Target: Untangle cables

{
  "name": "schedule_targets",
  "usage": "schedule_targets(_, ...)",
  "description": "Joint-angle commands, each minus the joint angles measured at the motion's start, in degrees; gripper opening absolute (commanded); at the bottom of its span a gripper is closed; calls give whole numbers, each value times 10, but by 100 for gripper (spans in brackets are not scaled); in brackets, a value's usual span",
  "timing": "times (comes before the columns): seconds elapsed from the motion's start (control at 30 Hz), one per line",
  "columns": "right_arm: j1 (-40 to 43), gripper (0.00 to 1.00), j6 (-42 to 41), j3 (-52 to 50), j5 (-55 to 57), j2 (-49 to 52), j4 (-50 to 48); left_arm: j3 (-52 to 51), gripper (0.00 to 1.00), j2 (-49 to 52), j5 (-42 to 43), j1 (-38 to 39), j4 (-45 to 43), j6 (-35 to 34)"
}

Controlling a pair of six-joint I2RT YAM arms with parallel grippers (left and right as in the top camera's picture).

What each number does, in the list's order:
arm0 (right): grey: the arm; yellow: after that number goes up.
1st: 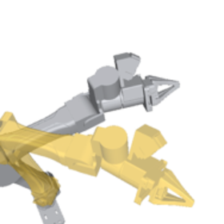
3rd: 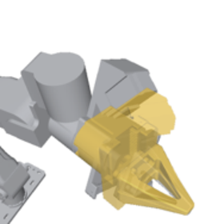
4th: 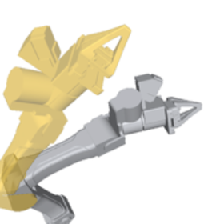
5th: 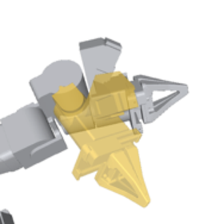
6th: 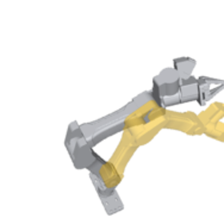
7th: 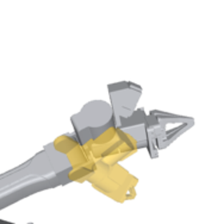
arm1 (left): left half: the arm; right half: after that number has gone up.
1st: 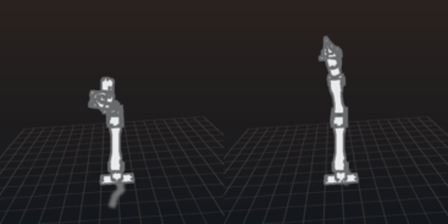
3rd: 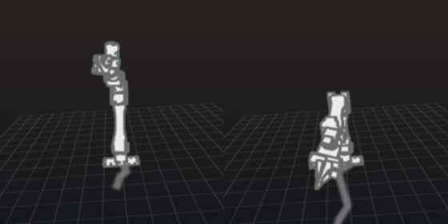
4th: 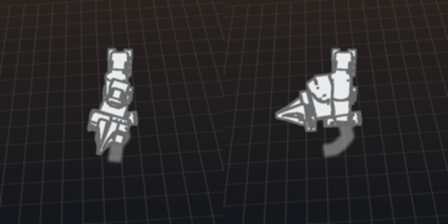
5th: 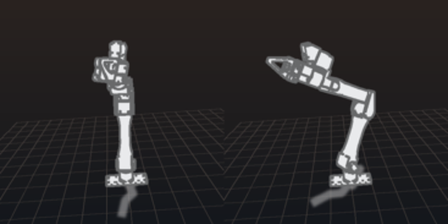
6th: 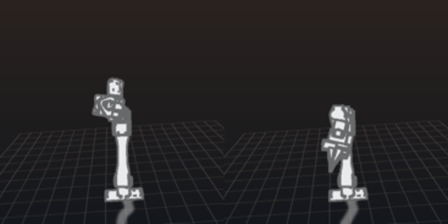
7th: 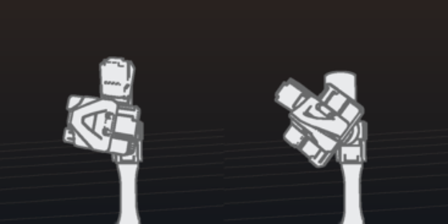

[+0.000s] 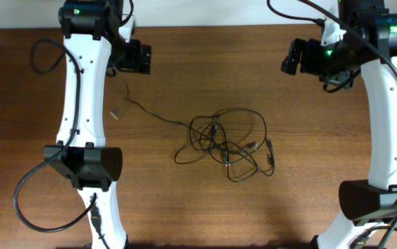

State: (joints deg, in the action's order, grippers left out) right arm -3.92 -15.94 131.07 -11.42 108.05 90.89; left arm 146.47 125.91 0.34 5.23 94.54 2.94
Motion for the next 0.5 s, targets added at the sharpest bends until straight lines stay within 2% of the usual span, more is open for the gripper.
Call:
schedule_targets(0.0, 2, 99, 8, 7, 16, -8, 0, 7, 95, -9, 263, 9, 22, 289)
schedule_targets(0.07, 3, 99, 11, 7, 16, -8, 5, 7, 95, -9, 268, 6, 17, 301)
schedule_targets(0.17, 2, 99, 23, 7, 21, -8, 17, 7, 92, -9, 243, -8, 22, 264)
schedule_targets(0.23, 3, 99, 23, 7, 32, -8, 17, 7, 83, -9, 252, -10, 22, 252)
schedule_targets(0.33, 2, 99, 23, 7, 33, -7, 19, -4, 79, -9, 269, 17, 22, 252)
schedule_targets(0.47, 2, 99, 23, 7, 34, -6, 19, -80, 66, -8, 255, 75, 11, 237)
